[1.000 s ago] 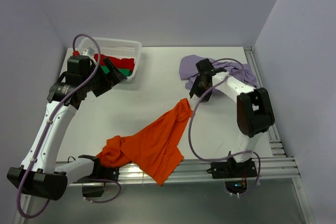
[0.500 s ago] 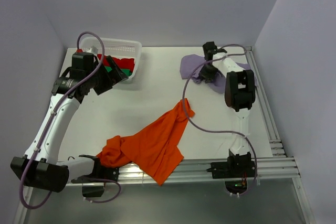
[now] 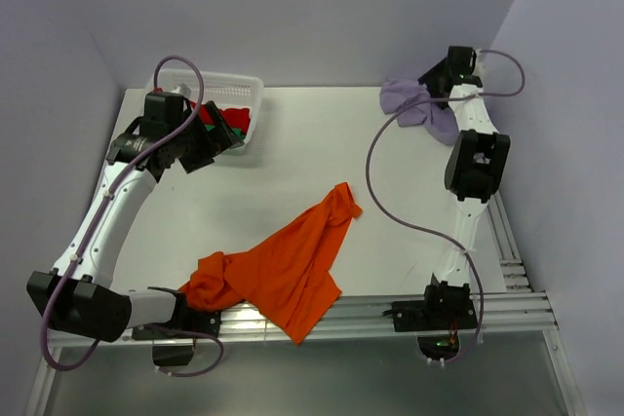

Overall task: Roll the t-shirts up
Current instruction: Move the tshirt to the center of the board, then flatten the tshirt

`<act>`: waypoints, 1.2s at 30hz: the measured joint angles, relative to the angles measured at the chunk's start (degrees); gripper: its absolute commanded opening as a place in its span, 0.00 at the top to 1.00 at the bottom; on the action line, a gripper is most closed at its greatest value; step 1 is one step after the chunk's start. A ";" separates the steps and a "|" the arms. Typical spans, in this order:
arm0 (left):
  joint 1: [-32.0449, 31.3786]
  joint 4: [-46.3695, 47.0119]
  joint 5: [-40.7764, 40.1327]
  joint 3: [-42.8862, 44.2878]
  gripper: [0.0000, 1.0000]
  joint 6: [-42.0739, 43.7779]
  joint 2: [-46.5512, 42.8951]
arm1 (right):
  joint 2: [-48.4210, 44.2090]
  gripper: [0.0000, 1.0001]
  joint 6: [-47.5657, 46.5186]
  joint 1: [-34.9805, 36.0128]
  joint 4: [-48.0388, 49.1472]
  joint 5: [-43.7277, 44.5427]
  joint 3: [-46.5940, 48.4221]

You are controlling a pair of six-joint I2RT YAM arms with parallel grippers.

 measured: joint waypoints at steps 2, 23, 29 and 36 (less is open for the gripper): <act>0.00 0.02 0.00 0.00 0.02 0.00 -0.02 | -6.05 0.27 -1.44 0.48 2.27 -1.90 -2.03; -1.62 0.28 1.40 -6.64 0.02 0.17 -3.28 | -68.81 0.42 -0.98 41.05 -11.74 -15.26 -68.28; -1.66 0.35 1.42 -7.04 0.02 0.04 -3.52 | -72.37 0.42 2.23 57.96 -10.75 -13.66 -71.69; -1.88 -0.07 0.98 -7.32 0.01 0.09 -3.67 | -64.22 0.46 4.74 74.01 -7.39 -12.81 -71.60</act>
